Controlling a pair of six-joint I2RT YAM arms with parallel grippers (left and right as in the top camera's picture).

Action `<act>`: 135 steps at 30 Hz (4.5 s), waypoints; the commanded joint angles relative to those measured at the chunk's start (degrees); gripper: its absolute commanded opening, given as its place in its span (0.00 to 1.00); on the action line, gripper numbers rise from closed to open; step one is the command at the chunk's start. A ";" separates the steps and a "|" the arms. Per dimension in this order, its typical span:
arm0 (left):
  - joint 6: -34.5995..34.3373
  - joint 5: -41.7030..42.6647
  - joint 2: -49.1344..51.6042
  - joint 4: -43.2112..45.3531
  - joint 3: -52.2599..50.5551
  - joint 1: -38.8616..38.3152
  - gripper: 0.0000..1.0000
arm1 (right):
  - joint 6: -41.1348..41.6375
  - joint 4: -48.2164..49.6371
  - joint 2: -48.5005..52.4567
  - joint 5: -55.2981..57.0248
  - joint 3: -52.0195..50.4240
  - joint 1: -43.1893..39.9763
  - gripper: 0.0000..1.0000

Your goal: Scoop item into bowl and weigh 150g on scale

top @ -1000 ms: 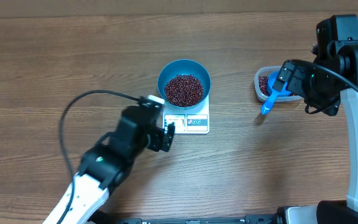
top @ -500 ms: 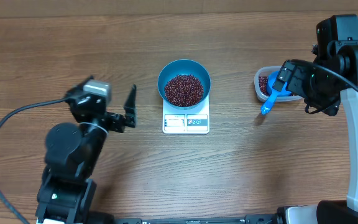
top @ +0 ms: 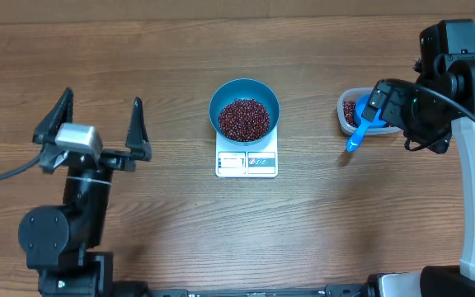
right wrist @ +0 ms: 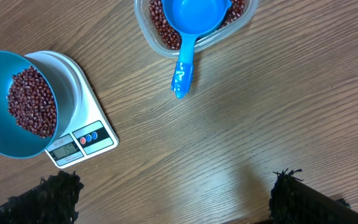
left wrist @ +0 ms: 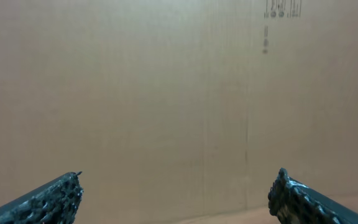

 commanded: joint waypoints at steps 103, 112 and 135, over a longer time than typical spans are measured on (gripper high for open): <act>0.24 -1.22 -35.41 -12.26 -41.44 6.38 1.00 | -4.31 57.81 -45.27 -1.27 -47.56 0.83 1.00; 0.24 -1.22 -35.41 -12.26 -41.44 6.38 0.99 | -10.56 88.56 -67.58 -8.28 -77.07 0.83 1.00; 0.24 -1.22 -35.41 -12.26 -41.44 6.38 1.00 | -16.55 95.08 -89.50 -9.68 -107.69 0.83 1.00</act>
